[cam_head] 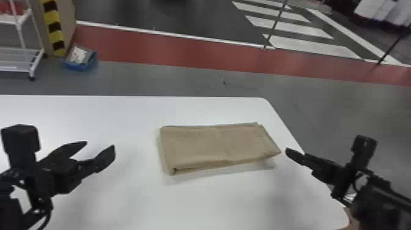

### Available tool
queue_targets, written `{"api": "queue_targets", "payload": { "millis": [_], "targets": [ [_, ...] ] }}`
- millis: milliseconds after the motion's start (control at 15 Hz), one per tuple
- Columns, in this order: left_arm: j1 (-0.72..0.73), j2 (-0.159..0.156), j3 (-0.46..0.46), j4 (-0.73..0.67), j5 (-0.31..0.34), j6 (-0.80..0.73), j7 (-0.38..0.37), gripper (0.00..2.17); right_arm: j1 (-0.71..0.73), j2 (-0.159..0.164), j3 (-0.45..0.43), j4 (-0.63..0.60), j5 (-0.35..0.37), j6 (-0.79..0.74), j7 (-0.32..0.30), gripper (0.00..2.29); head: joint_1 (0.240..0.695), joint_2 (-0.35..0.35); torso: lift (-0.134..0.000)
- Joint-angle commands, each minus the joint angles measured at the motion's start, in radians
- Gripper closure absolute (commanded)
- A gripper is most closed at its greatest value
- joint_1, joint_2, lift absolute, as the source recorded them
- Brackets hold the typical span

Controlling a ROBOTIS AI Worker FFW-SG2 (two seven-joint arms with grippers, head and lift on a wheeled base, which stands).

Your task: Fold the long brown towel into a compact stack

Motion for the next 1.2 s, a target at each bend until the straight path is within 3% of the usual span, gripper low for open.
{"api": "queue_targets", "payload": {
  "millis": [0, 67, 133, 200, 267, 333, 533, 800, 933, 1133],
  "targets": [
    [0.001, -0.002, -0.055, -0.043, 0.043, 0.061, 0.014, 0.23, 0.035, 0.044, -0.007, -0.054, 0.006, -0.074, -0.011, 0.08, 0.695, -0.35, -0.124],
    [0.001, -0.002, -0.071, -0.046, 0.045, 0.061, 0.027, 0.23, 0.036, 0.052, -0.01, -0.054, 0.0, -0.08, -0.008, 0.1, 0.695, -0.35, -0.124],
    [0.001, -0.002, -0.072, -0.046, 0.043, 0.061, 0.027, 0.23, 0.044, 0.054, -0.007, -0.055, -0.017, -0.086, 0.008, 0.28, 0.695, -0.35, -0.124],
    [0.001, -0.002, -0.072, -0.048, 0.039, 0.055, 0.028, 0.23, 0.05, 0.054, -0.003, -0.065, -0.053, -0.086, 0.022, 0.7, 0.695, -0.35, -0.124],
    [0.001, -0.002, -0.071, -0.048, 0.036, 0.027, 0.036, 0.23, 0.055, 0.055, 0.007, -0.088, -0.076, -0.062, 0.025, 1.59, 0.695, -0.35, -0.124],
    [0.003, 0.005, -0.066, -0.048, 0.025, -0.019, 0.05, 0.22, 0.067, 0.064, 0.039, -0.117, -0.079, -0.05, 0.012, 2.25, 0.695, -0.35, -0.124],
    [0.013, 0.011, -0.018, -0.036, -0.043, -0.123, 0.074, 0.19, 0.081, 0.111, 0.157, -0.18, -0.043, -0.047, 0.003, 2.24, 0.695, -0.35, -0.124],
    [0.016, 0.02, 0.061, -0.009, -0.087, -0.231, 0.079, 0.19, 0.102, 0.111, 0.376, -0.161, 0.098, -0.096, -0.115, 2.24, 0.695, -0.269, -0.124],
    [0.018, 0.023, 0.097, -0.003, -0.087, -0.252, 0.077, 0.19, 0.101, 0.111, 0.428, -0.143, 0.114, -0.096, -0.147, 2.24, 0.695, -0.19, -0.124],
    [0.018, 0.029, 0.121, 0.01, -0.087, -0.283, 0.076, 0.18, 0.092, 0.111, 0.485, -0.124, 0.144, -0.071, -0.161, 2.24, 0.695, -0.13, -0.124]
  ]
}}
